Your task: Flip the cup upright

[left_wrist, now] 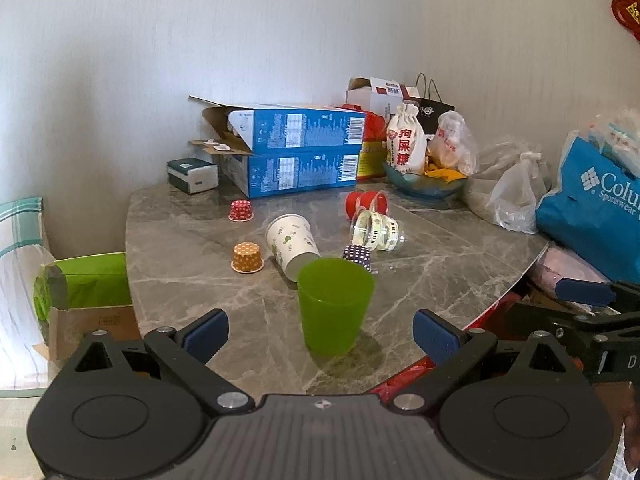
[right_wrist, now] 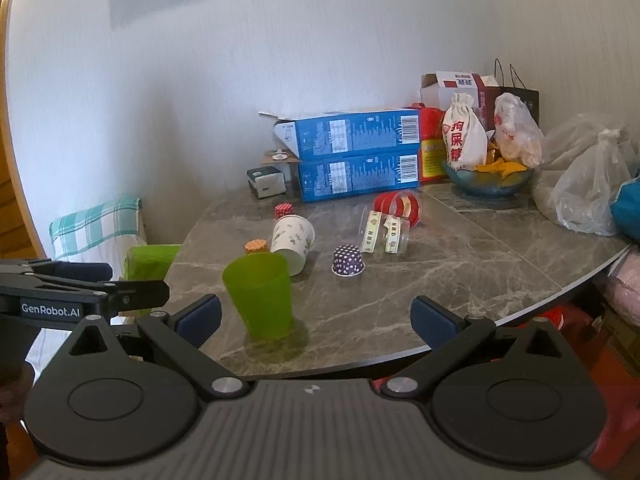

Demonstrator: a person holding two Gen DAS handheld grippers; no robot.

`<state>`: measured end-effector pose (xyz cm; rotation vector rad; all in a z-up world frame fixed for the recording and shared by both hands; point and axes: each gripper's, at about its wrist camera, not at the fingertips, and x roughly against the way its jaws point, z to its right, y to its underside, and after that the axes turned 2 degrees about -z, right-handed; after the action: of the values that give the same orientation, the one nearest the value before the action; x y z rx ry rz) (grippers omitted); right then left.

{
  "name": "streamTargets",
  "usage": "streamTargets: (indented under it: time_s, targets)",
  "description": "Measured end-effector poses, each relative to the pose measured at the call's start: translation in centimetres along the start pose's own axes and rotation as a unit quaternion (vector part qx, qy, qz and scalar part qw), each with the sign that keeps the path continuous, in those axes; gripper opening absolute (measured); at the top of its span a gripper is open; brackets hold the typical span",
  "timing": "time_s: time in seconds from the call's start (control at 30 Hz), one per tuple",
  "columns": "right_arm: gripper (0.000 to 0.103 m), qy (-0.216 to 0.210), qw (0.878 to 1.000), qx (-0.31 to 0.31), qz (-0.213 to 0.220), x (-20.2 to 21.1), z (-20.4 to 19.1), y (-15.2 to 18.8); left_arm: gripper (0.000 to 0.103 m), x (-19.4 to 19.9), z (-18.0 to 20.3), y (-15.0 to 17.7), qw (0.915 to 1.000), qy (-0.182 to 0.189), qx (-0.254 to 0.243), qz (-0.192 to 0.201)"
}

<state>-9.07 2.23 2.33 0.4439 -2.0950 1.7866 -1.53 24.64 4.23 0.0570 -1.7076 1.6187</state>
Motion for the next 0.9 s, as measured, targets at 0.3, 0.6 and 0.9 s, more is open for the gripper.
streamTargets:
  time_s: [0.3,0.6,0.9]
  targets:
    - [0.102,0.005,1.0,-0.002,-0.011,-1.4,0.9,0.1,0.1,-1.8,-0.3,-0.1,0.9999,-0.006,0.004,-0.012]
    - [0.102,0.001,1.0,0.003,-0.023,-3.2,1.2,0.3,0.1,-3.5,-0.9,0.2,0.9995,-0.017,0.009,-0.025]
    - [0.102,-0.007,1.0,0.0,-0.028,-4.1,1.5,0.4,0.1,-4.9,-0.8,0.4,0.9992,-0.014,0.008,-0.035]
